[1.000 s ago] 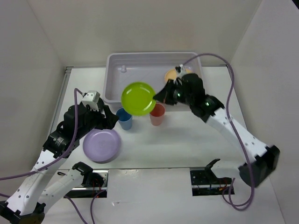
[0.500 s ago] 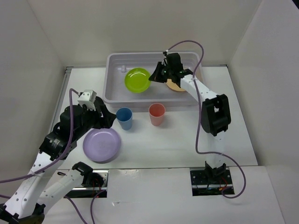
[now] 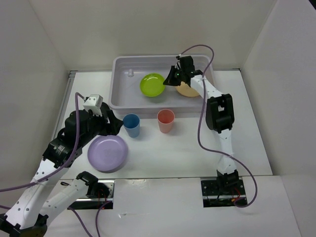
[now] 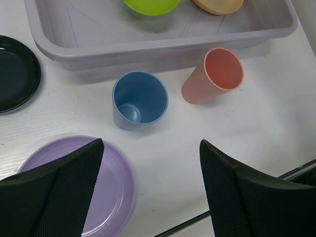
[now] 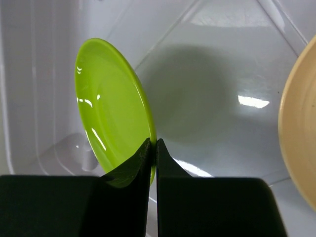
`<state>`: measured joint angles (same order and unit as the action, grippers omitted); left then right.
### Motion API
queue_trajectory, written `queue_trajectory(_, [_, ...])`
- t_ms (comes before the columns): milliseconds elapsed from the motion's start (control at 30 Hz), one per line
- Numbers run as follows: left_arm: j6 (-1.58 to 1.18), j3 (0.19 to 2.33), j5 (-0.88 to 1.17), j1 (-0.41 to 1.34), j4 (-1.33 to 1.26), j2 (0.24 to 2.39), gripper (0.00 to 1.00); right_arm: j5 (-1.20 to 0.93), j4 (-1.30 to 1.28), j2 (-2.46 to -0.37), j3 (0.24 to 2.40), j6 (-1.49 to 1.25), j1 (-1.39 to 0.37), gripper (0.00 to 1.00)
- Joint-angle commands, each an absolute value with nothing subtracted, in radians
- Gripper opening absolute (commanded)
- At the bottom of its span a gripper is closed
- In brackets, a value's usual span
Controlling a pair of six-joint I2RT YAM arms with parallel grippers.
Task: Place the mixed dishes into the plastic bin
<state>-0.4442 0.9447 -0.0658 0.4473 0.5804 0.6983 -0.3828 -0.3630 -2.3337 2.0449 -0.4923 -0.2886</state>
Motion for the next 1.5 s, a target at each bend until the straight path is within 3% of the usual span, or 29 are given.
queue_trajectory(0, [-0.426, 0.989, -0.063, 0.442, 0.565, 0.699, 0.85, -0.387, -0.37, -2.388, 2.112, -0.509, -0.298, 0.0])
queue_trajectory(333, [-0.426, 0.999, -0.093, 0.442, 0.583, 0.689, 0.85, -0.258, -0.668, -2.693, 2.65, -0.52, -0.318, 0.03])
queue_trajectory(433, [-0.426, 0.999, -0.094, 0.442, 0.583, 0.68, 0.85, -0.224, -0.882, -2.934, 3.106, -0.52, -0.318, 0.11])
queue_trajectory(500, [-0.426, 0.999, -0.094, 0.442, 0.592, 0.68, 0.85, -0.293, -0.822, -2.881, 2.99, -0.551, -0.302, 0.14])
queue_trajectory(567, [-0.426, 0.999, -0.094, 0.442, 0.592, 0.68, 0.85, -0.267, -0.882, -2.957, 3.106, -0.542, -0.302, 0.16])
queue_trajectory(633, [-0.417, 0.999, -0.094, 0.442, 0.592, 0.68, 0.85, -0.281, -0.899, -2.96, 3.117, -0.541, -0.302, 0.24])
queue_trajectory(667, [-0.417, 0.999, -0.094, 0.442, 0.592, 0.68, 0.85, -0.281, -0.899, -2.948, 3.126, -0.529, -0.302, 0.31])
queue_trajectory(700, [-0.417, 0.999, -0.094, 0.442, 0.592, 0.68, 0.85, -0.272, -0.899, -2.957, 3.135, -0.529, -0.302, 0.47])
queue_trajectory(800, [-0.417, 0.999, -0.094, 0.442, 0.592, 0.68, 0.85, -0.272, -0.91, -2.947, 3.135, -0.508, -0.302, 0.66])
queue_trajectory(1067, [-0.439, 0.999, -0.092, 0.442, 0.592, 0.68, 0.88, -0.15, -0.948, -2.752, 3.135, -0.439, -0.321, 0.74])
queue_trajectory(1467, [-0.448, 1.043, -0.159, 0.433, 0.522, 0.842, 0.88, 0.128, -1.304, -2.266, 3.097, -0.368, -0.405, 0.78])
